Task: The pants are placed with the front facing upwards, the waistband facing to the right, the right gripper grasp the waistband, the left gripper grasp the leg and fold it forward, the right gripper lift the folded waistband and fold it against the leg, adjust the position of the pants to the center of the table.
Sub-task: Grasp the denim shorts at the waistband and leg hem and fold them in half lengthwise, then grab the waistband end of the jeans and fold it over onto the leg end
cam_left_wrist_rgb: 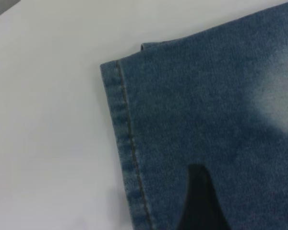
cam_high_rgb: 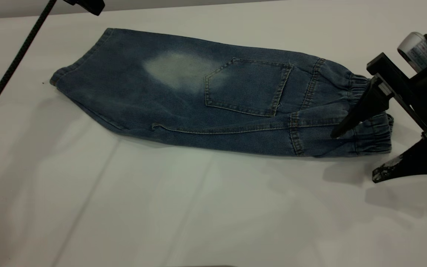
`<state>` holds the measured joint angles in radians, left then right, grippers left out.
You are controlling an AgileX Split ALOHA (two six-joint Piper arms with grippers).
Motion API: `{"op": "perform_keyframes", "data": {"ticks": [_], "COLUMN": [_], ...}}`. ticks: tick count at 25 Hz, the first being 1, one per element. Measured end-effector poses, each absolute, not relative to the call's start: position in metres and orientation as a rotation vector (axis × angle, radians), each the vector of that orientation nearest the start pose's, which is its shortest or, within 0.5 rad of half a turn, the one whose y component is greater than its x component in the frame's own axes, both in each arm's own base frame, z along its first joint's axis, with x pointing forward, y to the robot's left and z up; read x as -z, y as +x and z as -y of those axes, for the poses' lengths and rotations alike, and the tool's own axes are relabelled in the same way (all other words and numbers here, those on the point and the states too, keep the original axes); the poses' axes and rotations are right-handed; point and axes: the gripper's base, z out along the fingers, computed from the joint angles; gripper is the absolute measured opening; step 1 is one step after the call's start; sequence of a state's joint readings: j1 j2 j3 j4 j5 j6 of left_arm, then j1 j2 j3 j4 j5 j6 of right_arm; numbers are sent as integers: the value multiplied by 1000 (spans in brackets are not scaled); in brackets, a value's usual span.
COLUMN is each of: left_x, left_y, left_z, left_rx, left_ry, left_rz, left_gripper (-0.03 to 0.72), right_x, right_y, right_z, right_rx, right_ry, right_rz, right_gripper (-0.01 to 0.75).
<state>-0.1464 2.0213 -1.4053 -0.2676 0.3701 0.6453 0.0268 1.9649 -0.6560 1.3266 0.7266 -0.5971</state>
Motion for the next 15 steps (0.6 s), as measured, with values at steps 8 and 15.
{"op": "perform_keyframes", "data": {"ticks": [8, 15], "left_x": [-183, -182], "left_y": [436, 436], "left_z": [74, 75], "left_rx": [38, 63], "left_ry": [665, 645], "left_rz": [-2360, -2369], "left_gripper": [440, 440], "right_x": [-72, -62], "right_y": [269, 276], "right_z": [-63, -63], "right_rx": [-1099, -1135], "right_ry": [957, 1179], "right_rz": [-2790, -2682], "right_gripper": [574, 574]}}
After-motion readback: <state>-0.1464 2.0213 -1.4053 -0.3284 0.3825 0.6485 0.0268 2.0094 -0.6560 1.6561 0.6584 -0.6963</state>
